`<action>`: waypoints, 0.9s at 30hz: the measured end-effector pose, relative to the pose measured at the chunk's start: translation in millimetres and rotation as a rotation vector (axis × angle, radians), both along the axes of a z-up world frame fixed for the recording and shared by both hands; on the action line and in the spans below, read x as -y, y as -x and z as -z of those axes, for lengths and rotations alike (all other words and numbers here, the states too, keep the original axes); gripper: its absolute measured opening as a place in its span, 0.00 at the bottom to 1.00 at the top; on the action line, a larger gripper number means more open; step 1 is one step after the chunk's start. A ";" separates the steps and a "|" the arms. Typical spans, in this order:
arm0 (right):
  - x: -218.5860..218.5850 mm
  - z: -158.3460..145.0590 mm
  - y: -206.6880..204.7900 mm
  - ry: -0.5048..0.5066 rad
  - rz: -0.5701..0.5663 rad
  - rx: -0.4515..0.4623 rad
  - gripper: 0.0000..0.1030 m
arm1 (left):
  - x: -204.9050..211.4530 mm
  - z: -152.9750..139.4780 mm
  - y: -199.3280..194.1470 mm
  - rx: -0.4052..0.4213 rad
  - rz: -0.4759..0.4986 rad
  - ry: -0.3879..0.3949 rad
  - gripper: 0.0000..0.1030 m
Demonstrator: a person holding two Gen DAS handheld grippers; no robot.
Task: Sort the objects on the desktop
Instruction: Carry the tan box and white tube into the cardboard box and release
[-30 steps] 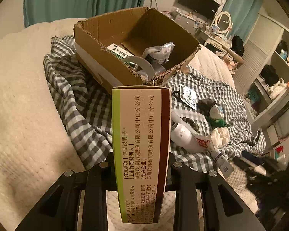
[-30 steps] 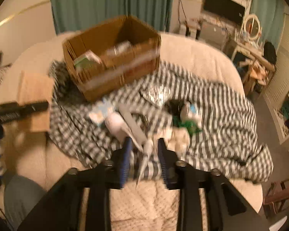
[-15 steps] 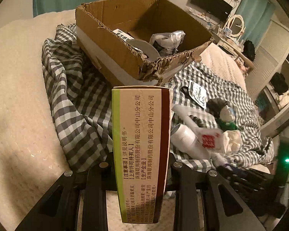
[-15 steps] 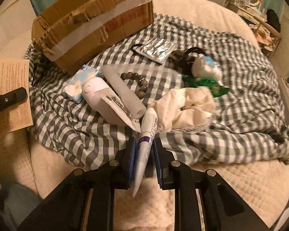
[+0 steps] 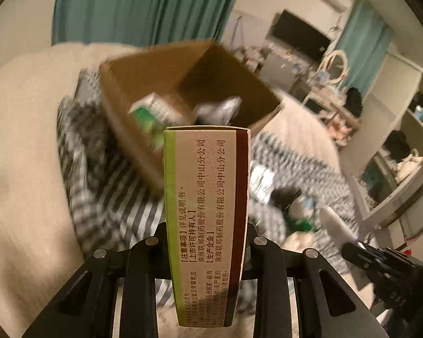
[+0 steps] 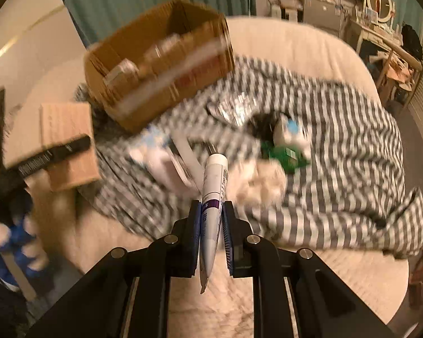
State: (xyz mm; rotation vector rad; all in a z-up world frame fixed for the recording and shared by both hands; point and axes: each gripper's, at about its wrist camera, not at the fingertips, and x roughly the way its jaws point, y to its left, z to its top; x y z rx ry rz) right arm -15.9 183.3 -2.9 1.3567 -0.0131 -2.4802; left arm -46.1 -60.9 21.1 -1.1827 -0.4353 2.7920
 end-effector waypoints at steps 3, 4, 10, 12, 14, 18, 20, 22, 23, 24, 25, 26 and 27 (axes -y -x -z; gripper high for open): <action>10.4 -32.3 11.9 0.045 -0.022 -0.073 0.14 | 3.1 -26.4 19.9 -0.037 0.024 -0.001 0.28; 17.1 -43.8 18.6 0.059 -0.036 -0.095 0.14 | 5.2 -35.7 28.8 -0.058 0.026 0.003 0.28; 60.8 -85.6 66.1 0.083 -0.098 -0.182 0.14 | 19.4 -59.4 88.2 -0.088 0.008 0.086 0.28; 71.7 -92.8 84.2 0.105 -0.107 -0.189 0.14 | 25.4 -56.2 110.6 -0.068 0.008 0.113 0.28; 82.5 -96.0 105.1 0.121 -0.114 -0.189 0.14 | 29.4 -48.4 124.4 -0.048 0.006 0.132 0.28; 100.1 -91.0 151.3 0.174 -0.109 -0.157 0.14 | 39.4 -33.0 147.6 -0.035 0.012 0.140 0.29; 107.7 -83.7 175.8 0.196 -0.100 -0.138 0.14 | 38.1 -27.4 155.2 -0.018 0.024 0.158 0.43; 113.3 -79.6 190.2 0.174 -0.077 -0.162 0.16 | 35.8 -26.4 160.1 -0.011 0.024 0.188 0.70; 116.1 -78.5 195.6 0.165 -0.062 -0.174 0.19 | 35.5 -27.8 160.1 -0.018 0.014 0.206 0.79; 117.1 -77.0 197.8 0.164 -0.046 -0.187 0.27 | 35.6 -29.3 158.4 -0.028 0.004 0.213 0.81; 117.5 -76.5 202.1 0.176 -0.031 -0.195 0.51 | 35.9 -32.3 156.7 -0.035 -0.006 0.220 0.83; 115.9 -75.1 204.9 0.188 -0.016 -0.197 0.71 | 37.1 -35.3 154.0 -0.037 -0.017 0.223 0.84; 114.5 -77.1 202.5 0.191 -0.001 -0.208 0.75 | 38.2 -38.3 151.2 -0.039 -0.023 0.218 0.84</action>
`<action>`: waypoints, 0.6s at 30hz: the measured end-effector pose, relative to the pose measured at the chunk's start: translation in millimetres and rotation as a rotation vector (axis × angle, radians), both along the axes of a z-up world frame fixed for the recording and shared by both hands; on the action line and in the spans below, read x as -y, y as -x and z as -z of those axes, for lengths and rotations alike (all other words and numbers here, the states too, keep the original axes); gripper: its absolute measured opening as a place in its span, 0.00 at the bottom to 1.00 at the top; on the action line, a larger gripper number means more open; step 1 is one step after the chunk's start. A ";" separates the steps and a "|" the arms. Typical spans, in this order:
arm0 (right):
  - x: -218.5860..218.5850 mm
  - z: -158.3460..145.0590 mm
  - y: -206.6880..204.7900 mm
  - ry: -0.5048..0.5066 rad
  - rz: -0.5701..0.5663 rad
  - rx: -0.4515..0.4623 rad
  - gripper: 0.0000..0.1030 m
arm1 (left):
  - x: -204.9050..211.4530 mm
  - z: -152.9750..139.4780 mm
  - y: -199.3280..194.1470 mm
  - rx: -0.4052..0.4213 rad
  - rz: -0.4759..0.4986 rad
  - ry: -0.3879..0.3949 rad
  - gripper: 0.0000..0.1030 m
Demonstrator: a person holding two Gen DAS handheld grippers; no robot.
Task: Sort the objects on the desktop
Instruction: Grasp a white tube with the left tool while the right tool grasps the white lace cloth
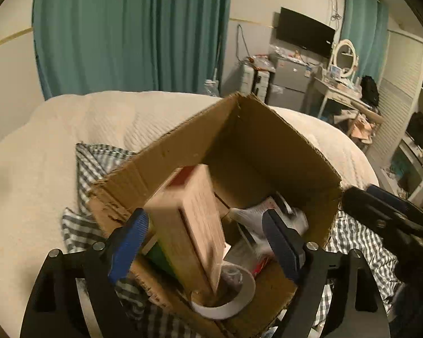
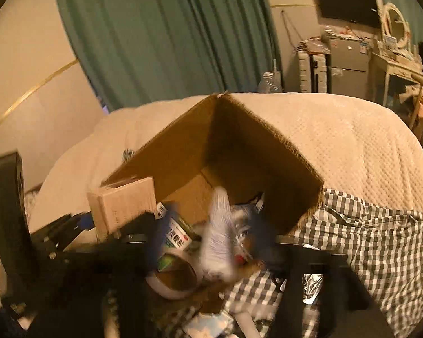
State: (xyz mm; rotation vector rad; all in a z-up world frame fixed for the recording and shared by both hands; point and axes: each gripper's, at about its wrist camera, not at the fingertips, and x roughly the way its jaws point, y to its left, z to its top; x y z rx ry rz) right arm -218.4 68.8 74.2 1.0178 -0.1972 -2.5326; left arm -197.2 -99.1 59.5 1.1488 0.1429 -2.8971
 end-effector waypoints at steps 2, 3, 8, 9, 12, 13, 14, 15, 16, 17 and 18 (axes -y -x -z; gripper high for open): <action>-5.9 -6.8 -7.4 -0.013 0.027 -0.035 0.75 | 2.4 -7.7 -12.4 -0.018 -0.005 -0.011 0.84; -10.8 -9.9 -11.6 -0.023 0.038 -0.046 0.75 | 0.9 -12.3 -21.8 -0.034 -0.004 -0.012 0.84; -59.8 -23.9 -53.6 -0.076 0.104 -0.087 0.75 | -22.1 -34.3 -70.8 -0.092 0.042 0.018 0.92; -73.7 -25.7 -65.0 -0.077 0.125 -0.082 0.75 | -30.4 -38.6 -85.6 -0.107 0.057 0.018 0.94; -106.4 -31.1 -94.1 -0.081 0.184 -0.075 0.75 | -48.4 -37.2 -116.2 -0.117 0.077 -0.005 1.00; -117.1 -31.9 -103.4 -0.081 0.204 -0.071 0.75 | -54.0 -31.8 -124.2 -0.107 0.080 -0.020 1.00; -127.2 -32.5 -115.3 -0.081 0.223 -0.068 0.75 | -58.9 -24.6 -131.0 -0.097 0.072 -0.035 1.00; -133.0 -33.0 -124.6 -0.078 0.236 -0.068 0.75 | -64.0 -11.6 -138.4 -0.081 0.049 -0.050 1.00; -141.4 -30.5 -137.5 -0.076 0.253 -0.061 0.76 | -70.1 5.0 -144.0 -0.048 0.021 -0.060 1.00; -144.8 -27.3 -149.7 -0.079 0.263 -0.057 0.77 | -77.7 22.8 -149.3 -0.009 0.002 -0.069 1.00; -149.1 -22.5 -159.6 -0.085 0.274 -0.055 0.78 | -84.7 43.3 -155.1 0.025 -0.001 -0.085 1.00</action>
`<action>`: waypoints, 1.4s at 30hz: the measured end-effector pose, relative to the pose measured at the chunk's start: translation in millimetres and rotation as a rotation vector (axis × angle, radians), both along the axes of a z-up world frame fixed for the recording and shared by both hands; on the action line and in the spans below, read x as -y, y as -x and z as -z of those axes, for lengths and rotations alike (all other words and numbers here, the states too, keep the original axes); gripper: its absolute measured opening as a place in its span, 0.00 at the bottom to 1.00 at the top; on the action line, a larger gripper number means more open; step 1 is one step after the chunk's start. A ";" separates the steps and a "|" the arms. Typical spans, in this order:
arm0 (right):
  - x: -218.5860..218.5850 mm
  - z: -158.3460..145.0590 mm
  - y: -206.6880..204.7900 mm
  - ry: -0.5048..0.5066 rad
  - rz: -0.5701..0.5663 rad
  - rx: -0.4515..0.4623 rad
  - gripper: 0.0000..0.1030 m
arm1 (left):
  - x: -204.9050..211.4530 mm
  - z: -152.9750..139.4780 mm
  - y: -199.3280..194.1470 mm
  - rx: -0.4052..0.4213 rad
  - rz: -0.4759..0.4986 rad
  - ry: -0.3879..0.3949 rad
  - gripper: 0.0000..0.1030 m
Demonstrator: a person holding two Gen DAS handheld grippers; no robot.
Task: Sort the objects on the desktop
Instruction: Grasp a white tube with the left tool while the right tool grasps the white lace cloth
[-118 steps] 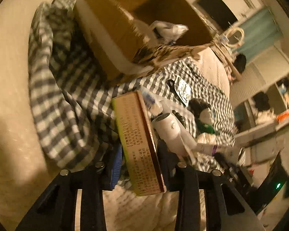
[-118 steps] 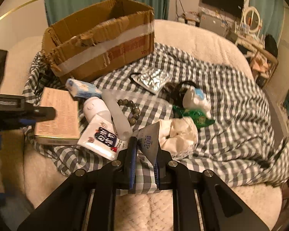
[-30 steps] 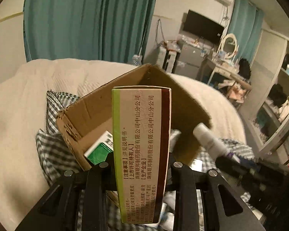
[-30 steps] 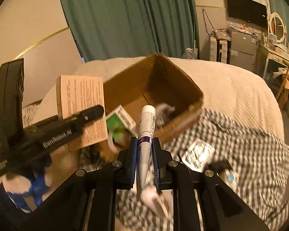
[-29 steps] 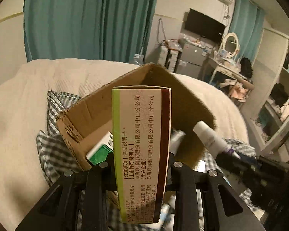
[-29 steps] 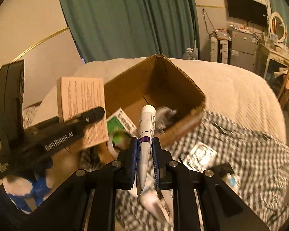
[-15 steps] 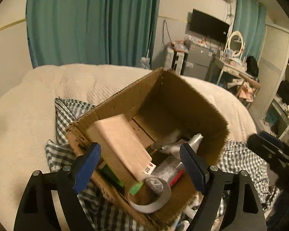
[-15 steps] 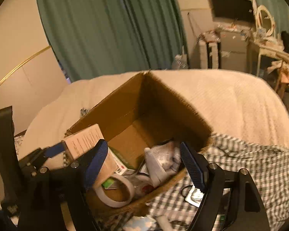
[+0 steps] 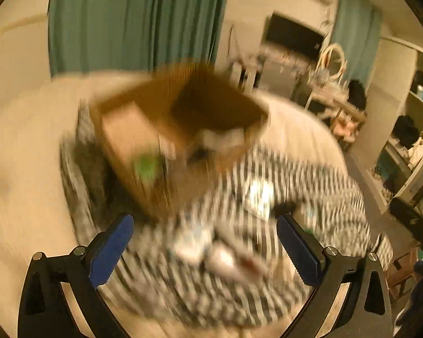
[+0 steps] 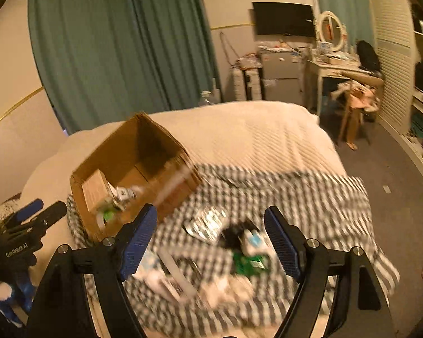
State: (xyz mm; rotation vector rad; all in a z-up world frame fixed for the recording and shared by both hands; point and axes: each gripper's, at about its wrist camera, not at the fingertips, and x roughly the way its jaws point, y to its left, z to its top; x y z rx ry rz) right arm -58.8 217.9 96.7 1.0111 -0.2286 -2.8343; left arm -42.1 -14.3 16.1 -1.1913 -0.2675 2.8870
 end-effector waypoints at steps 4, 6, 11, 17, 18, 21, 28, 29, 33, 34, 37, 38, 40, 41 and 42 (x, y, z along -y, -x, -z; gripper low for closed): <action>-15.0 37.2 -38.7 -0.020 0.044 -0.002 0.85 | -36.0 50.9 -8.5 0.090 0.026 0.093 1.00; -23.1 70.0 -51.8 -0.005 0.061 0.036 0.85 | -45.5 41.6 -6.3 0.022 0.051 0.143 1.00; -30.1 129.6 -76.6 -0.042 0.080 0.075 0.85 | -46.3 58.3 0.2 0.005 0.027 0.083 1.00; -38.4 146.4 -49.7 -0.032 0.015 0.083 0.85 | -40.6 71.5 4.2 -0.067 0.002 0.013 1.00; -39.2 147.9 -44.2 -0.034 0.010 0.079 0.85 | -40.5 72.0 5.1 -0.069 0.014 -0.007 0.99; -38.7 156.9 -22.9 -0.035 -0.006 0.084 0.85 | -48.3 76.1 9.5 -0.071 0.033 0.026 0.94; -15.5 184.3 25.8 0.022 -0.113 0.172 0.85 | -57.6 86.8 15.7 -0.070 0.066 0.043 0.91; -8.4 191.9 32.5 0.023 -0.130 0.201 0.78 | -58.5 88.9 17.1 -0.062 0.071 0.044 0.88; 4.1 223.3 43.4 0.076 -0.185 0.326 0.48 | -56.1 92.0 20.1 -0.049 0.070 0.034 0.84; 3.4 225.8 40.2 0.085 -0.196 0.320 0.38 | -54.8 93.7 21.8 -0.039 0.070 0.025 0.79; -8.2 219.8 31.0 0.122 -0.200 0.291 0.13 | -53.4 101.0 27.2 0.010 0.054 0.038 0.60; -13.1 216.4 27.5 0.135 -0.194 0.279 0.12 | -54.1 102.1 27.6 0.013 0.040 0.062 0.60; -18.3 211.0 21.6 0.130 -0.184 0.275 0.13 | -56.7 102.7 27.6 0.013 0.025 0.107 0.58; -19.9 209.8 19.1 0.129 -0.184 0.278 0.13 | -57.2 102.4 27.2 0.004 0.026 0.102 0.58; -22.1 209.0 16.3 0.131 -0.186 0.281 0.13 | -58.6 102.1 27.4 -0.002 0.031 0.097 0.58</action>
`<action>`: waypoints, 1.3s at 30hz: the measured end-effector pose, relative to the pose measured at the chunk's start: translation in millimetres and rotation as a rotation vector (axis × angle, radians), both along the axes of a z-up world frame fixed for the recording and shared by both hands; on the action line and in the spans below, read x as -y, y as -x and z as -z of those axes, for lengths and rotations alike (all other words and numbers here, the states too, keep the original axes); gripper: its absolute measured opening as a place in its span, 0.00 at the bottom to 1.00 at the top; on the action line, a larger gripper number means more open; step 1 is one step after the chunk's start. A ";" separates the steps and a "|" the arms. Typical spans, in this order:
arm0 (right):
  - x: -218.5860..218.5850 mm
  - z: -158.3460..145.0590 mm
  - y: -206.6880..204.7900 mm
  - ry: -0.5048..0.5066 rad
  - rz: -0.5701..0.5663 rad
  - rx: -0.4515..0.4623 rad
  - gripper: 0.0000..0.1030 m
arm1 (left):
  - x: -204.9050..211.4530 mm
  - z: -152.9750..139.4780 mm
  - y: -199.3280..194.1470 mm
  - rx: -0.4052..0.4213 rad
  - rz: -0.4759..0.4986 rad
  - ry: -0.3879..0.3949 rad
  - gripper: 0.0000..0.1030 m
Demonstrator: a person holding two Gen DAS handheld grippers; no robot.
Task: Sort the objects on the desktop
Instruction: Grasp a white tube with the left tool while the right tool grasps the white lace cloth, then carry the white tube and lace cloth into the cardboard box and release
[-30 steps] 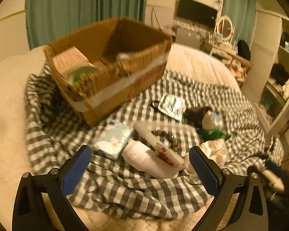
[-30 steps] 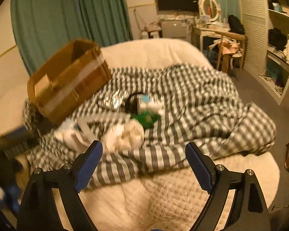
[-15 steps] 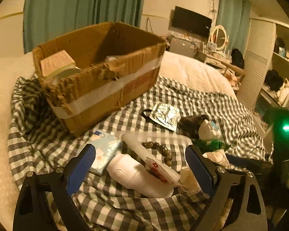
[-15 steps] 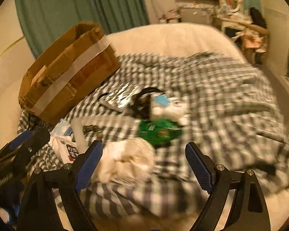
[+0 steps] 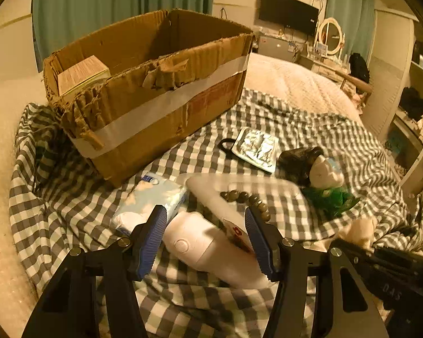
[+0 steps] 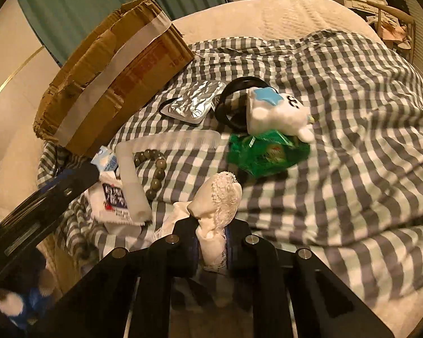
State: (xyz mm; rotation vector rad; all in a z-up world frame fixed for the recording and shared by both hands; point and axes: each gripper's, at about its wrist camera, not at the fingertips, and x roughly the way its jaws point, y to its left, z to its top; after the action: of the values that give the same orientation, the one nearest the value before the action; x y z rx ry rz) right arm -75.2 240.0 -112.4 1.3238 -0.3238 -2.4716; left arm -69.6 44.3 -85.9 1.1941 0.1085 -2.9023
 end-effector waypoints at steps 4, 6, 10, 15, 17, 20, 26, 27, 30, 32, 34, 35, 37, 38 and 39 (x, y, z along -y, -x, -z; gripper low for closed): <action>-7.2 -5.4 -13.6 0.015 0.008 -0.002 0.14 | -13.2 4.2 4.3 0.017 0.065 0.007 0.25; -12.9 -7.3 -14.3 0.063 0.019 -0.001 0.14 | -22.4 11.7 4.7 0.052 0.112 0.045 0.16; -21.5 -12.0 -18.5 0.106 0.041 0.004 0.15 | -24.7 14.2 2.4 0.071 0.125 0.084 0.11; -21.6 -26.1 -24.6 0.044 0.028 0.012 0.16 | -11.6 1.4 -3.8 0.065 0.160 -0.034 0.06; -21.1 -36.3 -25.9 0.006 0.022 0.009 0.16 | -8.0 -7.1 -8.4 0.063 0.180 -0.089 0.06; -20.2 -48.2 -29.5 -0.050 0.020 0.005 0.16 | -1.5 -20.4 -15.8 0.058 0.189 -0.136 0.06; -13.4 -68.0 -41.4 -0.097 0.031 -0.009 0.16 | 21.2 -53.8 -30.9 0.017 0.197 -0.188 0.06; -11.9 -71.6 -43.1 -0.103 0.031 -0.013 0.16 | 25.7 -56.7 -32.8 0.018 0.198 -0.190 0.06; -6.0 -84.8 -48.9 -0.118 0.033 -0.027 0.16 | 37.1 -63.9 -37.3 0.003 0.188 -0.168 0.06; -0.8 -95.0 -51.6 -0.121 0.031 -0.039 0.16 | 43.8 -66.6 -36.3 0.006 0.182 -0.172 0.06; 5.0 -101.9 -52.5 -0.129 0.026 -0.045 0.16 | 50.6 -72.5 -34.4 0.002 0.173 -0.173 0.06; 9.2 -105.6 -52.6 -0.135 0.020 -0.049 0.16 | 54.5 -77.3 -32.9 -0.004 0.169 -0.178 0.06; 18.9 -112.9 -52.9 -0.147 0.007 -0.056 0.16 | 62.5 -88.6 -30.1 -0.018 0.165 -0.191 0.06; 22.6 -115.7 -52.5 -0.150 -0.001 -0.058 0.16 | 66.0 -96.3 -27.7 -0.032 0.164 -0.191 0.06; 26.6 -118.3 -51.7 -0.153 -0.008 -0.062 0.16 | 68.2 -102.9 -26.0 -0.044 0.161 -0.184 0.06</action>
State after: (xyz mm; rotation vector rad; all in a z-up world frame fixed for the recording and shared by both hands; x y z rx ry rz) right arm -23.4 213.4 5.9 1.3000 -0.1161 -2.5688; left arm -43.6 -24.0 17.0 1.2162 0.2993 -3.1184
